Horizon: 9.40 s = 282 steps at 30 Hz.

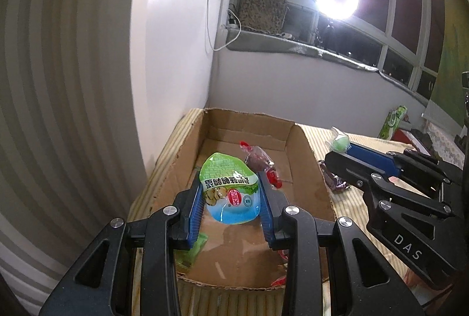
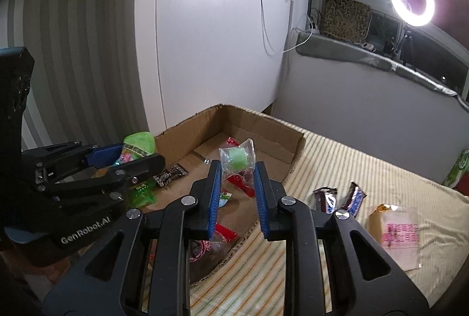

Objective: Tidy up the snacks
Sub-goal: 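Carry both items to the cardboard box and open both tools to drop them, then move both open tools back over the Snickers bars and bread loaf, then lower the right tool toward the bagged bread loaf while the left tool approaches it, then close the right tool on the bagged bread loaf and lift it, then carry the bread loaf in the right tool over the cardboard box and release, then move both open tools back over the two Snickers bars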

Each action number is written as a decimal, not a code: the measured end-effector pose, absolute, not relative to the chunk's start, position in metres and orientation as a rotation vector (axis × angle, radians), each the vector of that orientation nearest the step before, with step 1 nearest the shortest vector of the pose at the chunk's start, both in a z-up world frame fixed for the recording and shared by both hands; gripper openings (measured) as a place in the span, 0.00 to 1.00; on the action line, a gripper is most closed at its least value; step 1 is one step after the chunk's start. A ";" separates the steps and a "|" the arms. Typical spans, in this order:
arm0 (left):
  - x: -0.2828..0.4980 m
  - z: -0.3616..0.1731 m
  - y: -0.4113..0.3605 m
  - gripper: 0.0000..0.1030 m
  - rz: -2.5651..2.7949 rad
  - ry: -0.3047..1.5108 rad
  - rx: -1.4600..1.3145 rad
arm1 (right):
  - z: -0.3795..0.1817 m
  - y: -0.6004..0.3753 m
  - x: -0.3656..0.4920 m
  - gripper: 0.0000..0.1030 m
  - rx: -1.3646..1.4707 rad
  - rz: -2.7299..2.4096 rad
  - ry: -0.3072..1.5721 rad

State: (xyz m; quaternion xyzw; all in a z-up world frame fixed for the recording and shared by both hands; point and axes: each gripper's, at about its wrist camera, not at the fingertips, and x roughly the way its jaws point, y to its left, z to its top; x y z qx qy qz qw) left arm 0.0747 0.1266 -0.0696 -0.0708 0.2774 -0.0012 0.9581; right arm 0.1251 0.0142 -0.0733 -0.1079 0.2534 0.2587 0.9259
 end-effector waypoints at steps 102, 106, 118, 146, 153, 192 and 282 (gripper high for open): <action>0.148 -0.106 -0.077 0.75 -0.304 0.777 -0.087 | -0.090 -0.246 0.203 0.84 0.025 0.257 0.688; 0.155 -0.099 -0.088 0.75 -0.335 0.765 -0.076 | -0.082 -0.243 0.229 0.84 -0.035 0.289 0.724; 0.145 -0.126 -0.112 0.76 -0.440 0.811 -0.055 | -0.128 -0.240 0.257 0.84 0.091 0.411 0.893; 0.154 -0.142 -0.119 0.56 -0.425 0.861 -0.022 | -0.157 -0.235 0.247 0.65 0.217 0.533 0.860; 0.154 -0.140 -0.116 0.56 -0.451 0.856 -0.042 | -0.152 -0.234 0.239 0.64 0.227 0.530 0.842; -0.009 0.007 -0.096 0.58 -0.515 0.491 0.091 | 0.001 -0.228 0.065 0.63 0.232 0.507 0.524; 0.069 -0.062 -0.019 0.75 -0.302 0.657 -0.070 | -0.075 -0.224 0.134 0.88 0.143 0.301 0.612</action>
